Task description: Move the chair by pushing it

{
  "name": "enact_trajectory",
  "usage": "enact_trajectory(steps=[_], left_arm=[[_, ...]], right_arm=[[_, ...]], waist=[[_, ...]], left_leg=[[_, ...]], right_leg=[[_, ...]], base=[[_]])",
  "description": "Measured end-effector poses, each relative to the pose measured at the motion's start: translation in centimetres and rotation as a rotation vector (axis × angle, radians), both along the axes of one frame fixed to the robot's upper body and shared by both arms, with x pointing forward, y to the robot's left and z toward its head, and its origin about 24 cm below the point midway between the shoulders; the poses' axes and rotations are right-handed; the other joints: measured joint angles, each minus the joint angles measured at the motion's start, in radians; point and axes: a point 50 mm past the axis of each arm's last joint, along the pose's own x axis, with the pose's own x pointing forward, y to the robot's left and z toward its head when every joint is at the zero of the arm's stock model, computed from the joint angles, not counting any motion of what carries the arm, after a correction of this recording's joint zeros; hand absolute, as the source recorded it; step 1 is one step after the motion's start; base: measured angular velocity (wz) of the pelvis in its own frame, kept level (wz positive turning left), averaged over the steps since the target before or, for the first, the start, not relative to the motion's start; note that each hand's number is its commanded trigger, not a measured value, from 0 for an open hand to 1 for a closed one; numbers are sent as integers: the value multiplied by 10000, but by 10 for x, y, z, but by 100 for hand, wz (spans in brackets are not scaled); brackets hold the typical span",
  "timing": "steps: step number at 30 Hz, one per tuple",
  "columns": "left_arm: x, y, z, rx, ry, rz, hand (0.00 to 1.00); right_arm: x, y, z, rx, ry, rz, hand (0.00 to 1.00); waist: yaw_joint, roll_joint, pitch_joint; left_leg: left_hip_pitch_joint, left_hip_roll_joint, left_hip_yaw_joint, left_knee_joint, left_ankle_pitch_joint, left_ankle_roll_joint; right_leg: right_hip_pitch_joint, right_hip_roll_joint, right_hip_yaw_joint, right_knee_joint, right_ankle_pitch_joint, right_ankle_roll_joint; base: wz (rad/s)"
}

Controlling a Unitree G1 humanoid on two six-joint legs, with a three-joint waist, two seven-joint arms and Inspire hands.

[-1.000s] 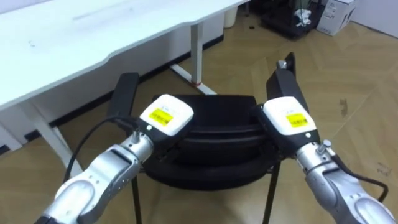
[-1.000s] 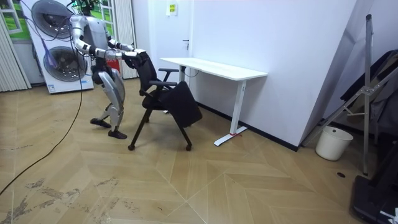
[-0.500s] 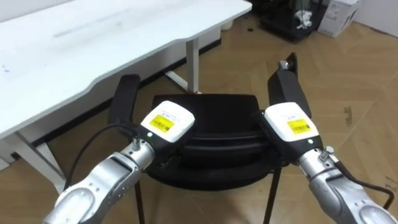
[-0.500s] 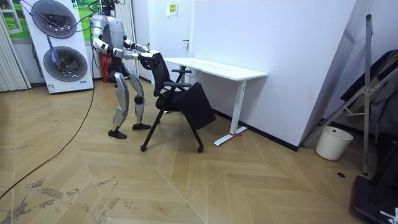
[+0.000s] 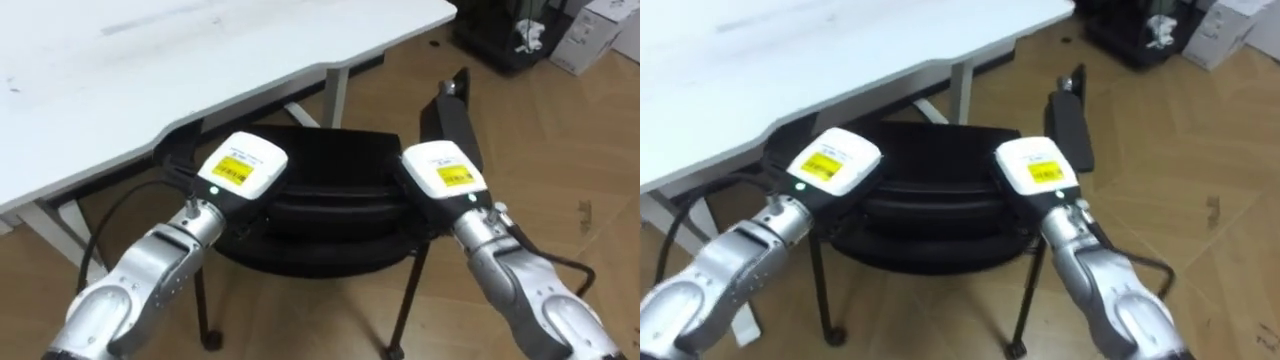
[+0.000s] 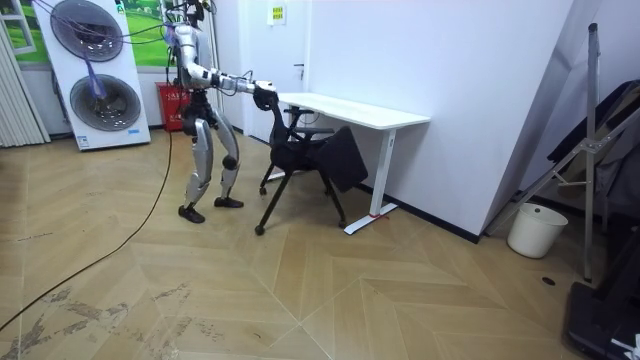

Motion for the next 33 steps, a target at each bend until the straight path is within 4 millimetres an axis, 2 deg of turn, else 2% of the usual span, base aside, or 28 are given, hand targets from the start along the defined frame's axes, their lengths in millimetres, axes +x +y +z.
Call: enact_trajectory(steps=[2,3,4,5,6,7,8,9,10,11,12,13,14,15,16,17,19,22,24,25,26,27,28,29,30,31,32,33], left_arm=[[1,1,5,26,-218,108,100],[1,2,7,-4,-338,172,100],[2,4,6,-32,-374,315,100],[2,6,7,37,-420,372,100],[2,8,8,23,-477,452,100],[4,11,11,-34,-680,563,100],[9,13,15,-151,-894,692,100],[12,14,17,-183,-965,760,100],[16,16,20,-121,-1068,848,100],[20,14,20,-71,-1059,802,100],[20,13,19,-57,-1008,765,100],[19,8,15,-25,-852,594,100],[17,7,12,-31,-769,546,100],[12,8,8,3,-643,573,100],[10,10,6,151,-544,511,100],[9,10,6,229,-489,473,100],[9,12,7,353,-513,434,100],[8,9,5,469,-496,413,100],[8,8,4,553,-472,401,100],[8,7,2,489,-397,438,100],[5,6,-1,426,-259,449,100],[3,6,-4,413,-164,461,100],[-3,7,-8,395,-11,465,75],[-5,5,-9,338,16,415,54],[-6,3,-9,349,44,379,9],[-6,1,-9,390,26,385,0],[-4,0,-8,404,-62,399,0],[-3,-1,-8,375,-76,414,0]], right_arm=[[4,3,3,-17,-42,91,100],[6,4,6,-18,-144,114,100],[10,5,7,-76,-154,72,100],[12,9,6,-72,-130,91,100],[14,11,7,-111,-202,179,100],[20,15,15,-194,-542,340,100],[25,17,23,-249,-915,378,100],[28,19,26,-255,-1040,398,100],[32,22,30,-296,-1135,433,100],[33,22,28,-293,-1051,309,100],[33,21,26,-293,-949,295,100],[31,18,20,-294,-650,215,100],[29,16,17,-317,-499,179,100],[23,16,11,-232,-206,280,100],[18,16,7,-131,-7,294,100],[17,16,6,-134,56,308,100],[16,16,6,-158,189,347,100],[15,14,3,-148,382,286,100],[13,14,1,-127,384,263,100],[11,13,0,-106,362,255,100],[8,13,-4,-11,389,241,100],[5,12,-7,-56,467,182,100],[1,13,-12,-92,642,218,100],[-1,12,-12,-67,751,258,100],[-3,11,-13,-30,841,205,96],[-5,7,-15,-6,928,42,65],[-4,6,-13,33,864,6,0],[-4,5,-13,47,822,-15,0]], waist=[[285,-111,27],[406,-182,61],[484,-98,89],[665,-15,136],[746,40,172],[702,289,276],[712,397,275],[715,395,277],[659,369,267],[520,358,247],[443,363,246],[370,348,247],[403,332,249],[411,353,237],[366,355,200],[327,344,175],[107,318,148],[-16,209,119],[-210,120,62],[-498,55,24],[-797,38,65],[-858,40,64],[-887,173,52],[-1031,421,109],[-1058,433,101],[-1200,366,51],[-1451,286,13],[-1533,304,24]], left_leg=[[91,-156,-170,-159,29,-37],[185,-307,-551,-324,72,-89],[305,-319,-1196,-469,146,-181],[416,-286,-2067,-649,224,-330],[415,-258,-2454,-761,289,-441],[370,-290,-3308,-1097,473,-737],[210,-390,-4160,-1441,697,-1004],[161,-456,-4630,-1563,767,-1127],[18,-588,-5048,-1573,832,-1334],[-4,-556,-5091,-1549,850,-1426],[-16,-453,-4798,-1450,852,-1400],[-2,-238,-4103,-1042,732,-1215],[14,-167,-3824,-822,642,-1102],[16,3,-3381,-418,526,-953],[-12,123,-2986,-179,515,-933],[-24,157,-2828,-152,516,-932],[-26,322,-2145,-382,513,-894],[59,165,-2227,-751,678,-808],[170,-35,-2450,-1450,1139,-862],[261,-120,-2301,-1924,1559,-832],[250,131,-1241,-1046,1148,-449],[381,366,-573,-428,742,-297],[665,965,314,586,-51,-239],[722,1308,509,997,-553,-312],[782,1261,462,958,-689,-304],[829,1028,48,772,-731,-300],[878,840,-128,503,-734,-287],[894,764,-154,330,-726,-261]], right_leg=[[153,30,-123,-325,2,-3],[51,-6,-65,-84,47,36],[-446,23,353,758,391,81],[-903,220,1317,1141,334,17],[-1155,331,1717,1008,201,-29],[-1742,557,2600,521,88,-95],[-2553,571,3570,154,163,-75],[-2925,565,4049,-19,286,-6],[-3232,466,4302,-118,1199,267],[-2964,412,3659,-76,1308,-108],[-2744,369,3150,-188,1253,-212],[-2308,366,2496,-372,1187,-374],[-2065,408,2302,-469,1152,-426],[-1578,525,1899,-755,1106,-505],[-1188,608,1521,-1022,1070,-534],[-1072,617,1348,-1091,1053,-537],[-839,644,851,-1209,971,-470],[-703,740,768,-1294,930,-377],[-675,677,586,-1635,1073,-399],[-569,389,52,-1907,1239,-446],[-261,168,-669,-1969,1237,-433],[-1,158,-945,-2070,1241,-387],[476,308,-1291,-2144,1185,-302],[830,514,-1512,-2009,1010,-204],[898,538,-1483,-1857,883,-129],[864,555,-1385,-1755,776,-41],[794,599,-855,-1766,759,-77],[745,615,-642,-1757,744,-103]], base=[[28],[50],[46],[24],[36],[72],[86],[101],[130],[149],[148],[97],[96],[81],[78],[68],[65],[39],[51],[76],[67],[42],[37],[44],[57],[59],[63],[46]])
